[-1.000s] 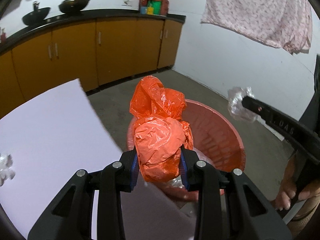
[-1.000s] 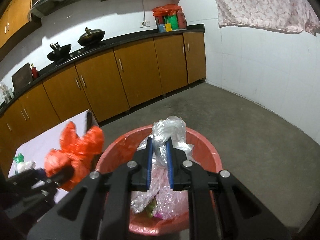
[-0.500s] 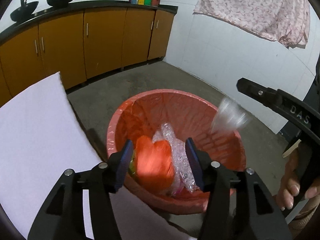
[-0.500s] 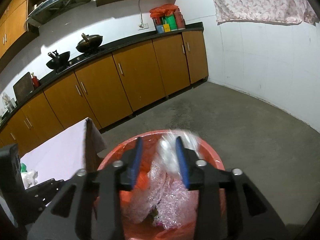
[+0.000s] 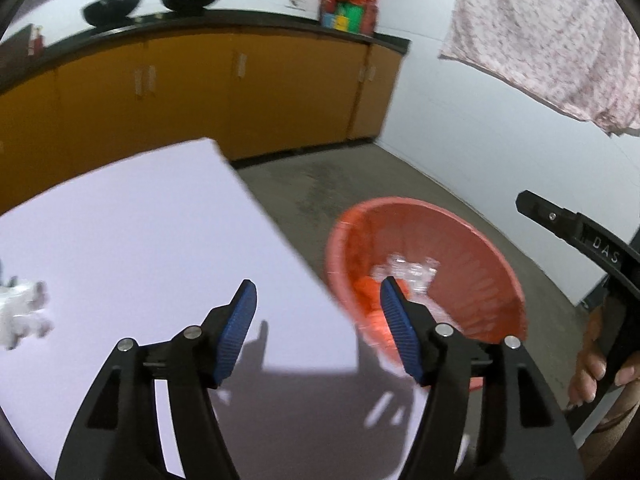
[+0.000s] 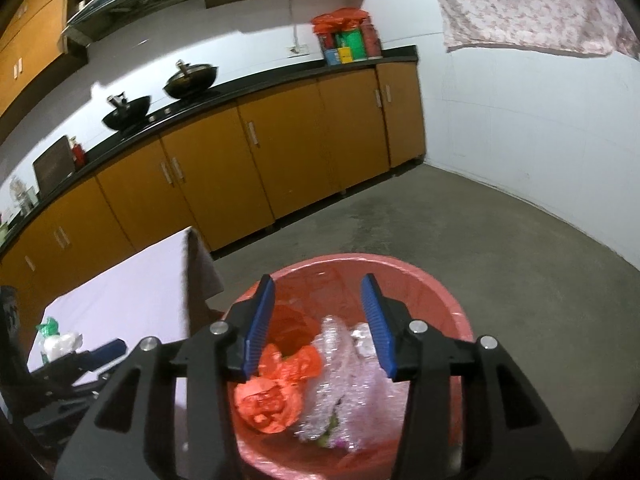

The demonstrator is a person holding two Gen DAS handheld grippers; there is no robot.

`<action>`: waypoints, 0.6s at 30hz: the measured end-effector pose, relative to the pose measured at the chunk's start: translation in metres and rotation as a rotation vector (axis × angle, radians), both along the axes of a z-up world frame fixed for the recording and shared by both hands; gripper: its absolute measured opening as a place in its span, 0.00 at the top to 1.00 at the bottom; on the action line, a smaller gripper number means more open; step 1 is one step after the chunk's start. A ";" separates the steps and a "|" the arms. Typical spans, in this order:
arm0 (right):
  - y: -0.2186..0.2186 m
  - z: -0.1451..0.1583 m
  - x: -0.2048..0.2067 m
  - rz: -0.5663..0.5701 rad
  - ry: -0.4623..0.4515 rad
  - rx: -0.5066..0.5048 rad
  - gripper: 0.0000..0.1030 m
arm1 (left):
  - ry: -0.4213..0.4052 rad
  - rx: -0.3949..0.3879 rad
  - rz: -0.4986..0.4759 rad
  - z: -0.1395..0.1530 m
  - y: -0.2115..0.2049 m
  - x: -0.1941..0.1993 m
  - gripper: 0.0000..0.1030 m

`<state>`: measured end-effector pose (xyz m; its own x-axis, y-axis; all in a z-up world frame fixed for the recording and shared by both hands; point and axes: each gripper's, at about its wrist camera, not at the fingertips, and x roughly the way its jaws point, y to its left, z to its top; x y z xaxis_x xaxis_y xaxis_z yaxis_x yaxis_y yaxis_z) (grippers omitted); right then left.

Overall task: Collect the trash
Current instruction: 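Move both grippers back to the green and white bags on the table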

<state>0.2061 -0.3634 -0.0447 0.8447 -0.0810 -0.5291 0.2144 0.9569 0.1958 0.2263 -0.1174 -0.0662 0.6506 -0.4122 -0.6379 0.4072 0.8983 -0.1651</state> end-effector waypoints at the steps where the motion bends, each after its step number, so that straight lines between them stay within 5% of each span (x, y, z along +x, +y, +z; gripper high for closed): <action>1: 0.008 0.001 0.002 0.017 0.000 -0.011 0.53 | -0.014 0.007 0.019 0.001 0.009 -0.003 0.36; 9: 0.092 -0.002 0.027 0.200 0.021 -0.060 0.41 | -0.092 0.068 0.263 0.008 0.113 -0.022 0.31; 18: 0.227 -0.012 0.051 0.484 0.050 -0.057 0.32 | -0.077 0.126 0.622 -0.001 0.255 -0.045 0.24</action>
